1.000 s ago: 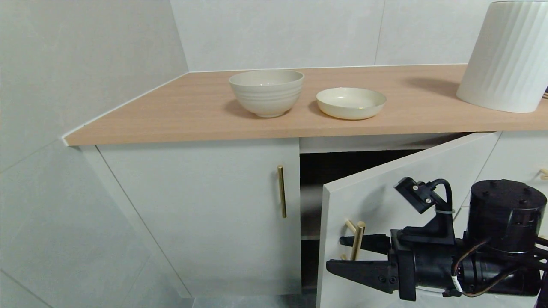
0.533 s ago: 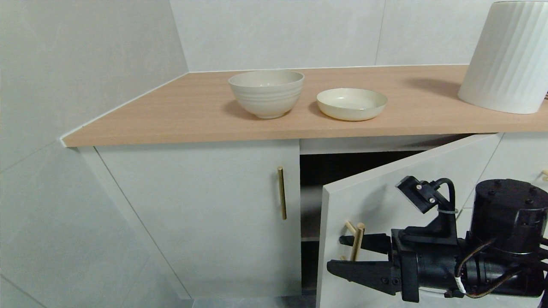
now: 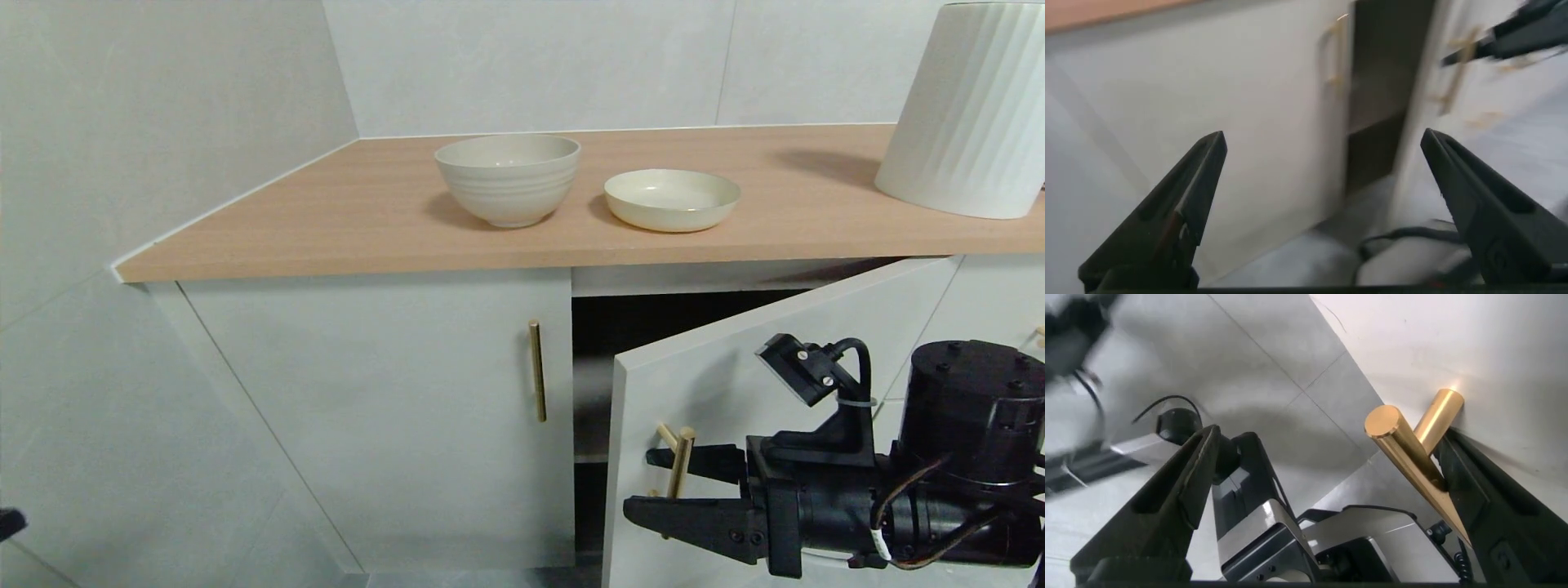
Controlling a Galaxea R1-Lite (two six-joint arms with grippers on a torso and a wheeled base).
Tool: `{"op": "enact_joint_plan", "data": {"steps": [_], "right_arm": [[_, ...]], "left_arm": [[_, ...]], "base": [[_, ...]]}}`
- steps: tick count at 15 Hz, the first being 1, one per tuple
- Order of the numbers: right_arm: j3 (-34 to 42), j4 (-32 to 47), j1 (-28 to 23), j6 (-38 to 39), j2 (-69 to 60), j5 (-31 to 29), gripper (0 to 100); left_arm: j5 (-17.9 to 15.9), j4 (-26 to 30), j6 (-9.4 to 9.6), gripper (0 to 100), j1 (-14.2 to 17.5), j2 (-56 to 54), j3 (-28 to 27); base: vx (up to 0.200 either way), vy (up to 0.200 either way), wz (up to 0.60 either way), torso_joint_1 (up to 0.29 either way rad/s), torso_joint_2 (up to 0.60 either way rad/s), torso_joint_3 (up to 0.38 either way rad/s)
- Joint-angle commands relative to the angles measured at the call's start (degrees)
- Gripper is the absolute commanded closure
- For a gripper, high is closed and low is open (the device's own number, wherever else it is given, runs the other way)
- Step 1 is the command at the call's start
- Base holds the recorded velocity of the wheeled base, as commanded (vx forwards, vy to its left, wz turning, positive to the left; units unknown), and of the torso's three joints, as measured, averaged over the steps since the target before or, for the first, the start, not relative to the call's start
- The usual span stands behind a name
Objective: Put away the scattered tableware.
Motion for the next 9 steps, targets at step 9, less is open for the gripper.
{"op": "enact_joint_plan", "data": {"steps": [9], "right_arm": [[0.00, 0.11, 0.26, -0.11, 0.20, -0.08, 0]], "left_arm": [[-6.86, -24.77, -10.42, 0, -23.35, 46.35, -4.96]], "base": [[0.000, 0.000, 0.00, 0.000, 0.00, 0.000]]}}
